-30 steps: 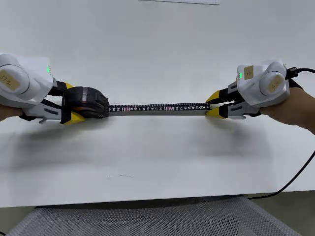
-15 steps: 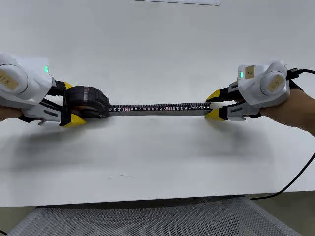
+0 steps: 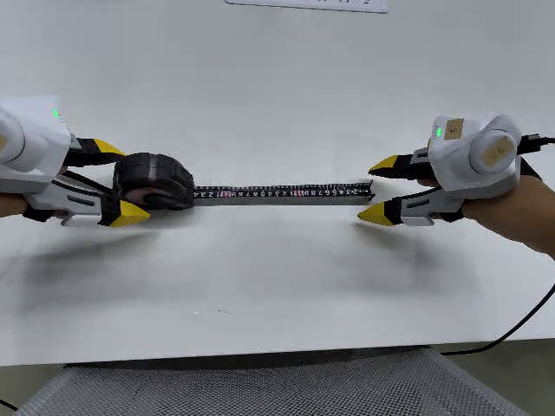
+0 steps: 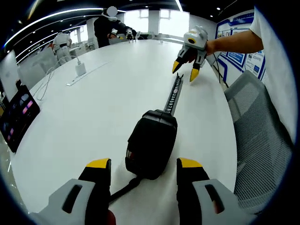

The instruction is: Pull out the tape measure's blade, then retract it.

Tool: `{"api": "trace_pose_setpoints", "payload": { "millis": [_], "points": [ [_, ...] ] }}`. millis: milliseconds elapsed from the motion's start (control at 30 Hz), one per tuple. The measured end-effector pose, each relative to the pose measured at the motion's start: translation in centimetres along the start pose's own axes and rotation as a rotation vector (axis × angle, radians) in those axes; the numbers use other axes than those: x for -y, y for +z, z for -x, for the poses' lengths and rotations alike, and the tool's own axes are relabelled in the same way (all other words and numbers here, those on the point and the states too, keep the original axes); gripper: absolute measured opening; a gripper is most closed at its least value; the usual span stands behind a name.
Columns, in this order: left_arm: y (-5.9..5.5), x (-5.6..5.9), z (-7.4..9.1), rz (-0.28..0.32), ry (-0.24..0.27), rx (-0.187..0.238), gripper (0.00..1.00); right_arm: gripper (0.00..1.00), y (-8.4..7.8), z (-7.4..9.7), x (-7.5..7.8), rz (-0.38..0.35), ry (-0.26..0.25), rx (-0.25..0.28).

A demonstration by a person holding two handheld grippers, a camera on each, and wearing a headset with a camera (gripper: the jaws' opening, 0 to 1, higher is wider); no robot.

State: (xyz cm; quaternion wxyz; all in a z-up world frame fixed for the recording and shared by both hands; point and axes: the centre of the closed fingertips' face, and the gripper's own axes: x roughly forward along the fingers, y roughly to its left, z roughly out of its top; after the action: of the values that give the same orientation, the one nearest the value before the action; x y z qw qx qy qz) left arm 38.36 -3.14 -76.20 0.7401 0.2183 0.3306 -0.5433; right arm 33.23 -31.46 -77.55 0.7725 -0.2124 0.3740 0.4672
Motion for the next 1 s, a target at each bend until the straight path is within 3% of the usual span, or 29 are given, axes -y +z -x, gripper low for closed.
{"api": "trace_pose_setpoints", "payload": {
  "millis": [167,433,633,800,833,1000],
  "points": [
    [0.2,0.0,0.9,0.039,0.037,0.028,0.58,0.43,0.1,0.3,-0.3,-0.017,-0.019,0.009],
    [0.8,0.6,2.0,0.045,0.098,0.075,0.59,0.48,0.3,0.7,-1.2,-0.019,-0.043,0.014],
    [0.5,0.9,2.7,0.072,0.144,0.092,0.62,0.51,0.4,1.1,-1.9,-0.038,-0.063,0.032],
    [0.0,2.0,3.0,0.13,0.145,0.103,0.68,0.55,0.6,1.6,-2.5,-0.079,-0.08,0.043],
    [-0.1,1.9,3.2,0.128,0.169,0.106,0.68,0.56,0.6,1.6,-2.5,-0.092,-0.086,0.047],
    [-0.5,3.1,3.7,0.159,0.164,0.118,0.7,0.6,0.5,1.8,-3.1,-0.112,-0.101,0.052]
  ]
}}
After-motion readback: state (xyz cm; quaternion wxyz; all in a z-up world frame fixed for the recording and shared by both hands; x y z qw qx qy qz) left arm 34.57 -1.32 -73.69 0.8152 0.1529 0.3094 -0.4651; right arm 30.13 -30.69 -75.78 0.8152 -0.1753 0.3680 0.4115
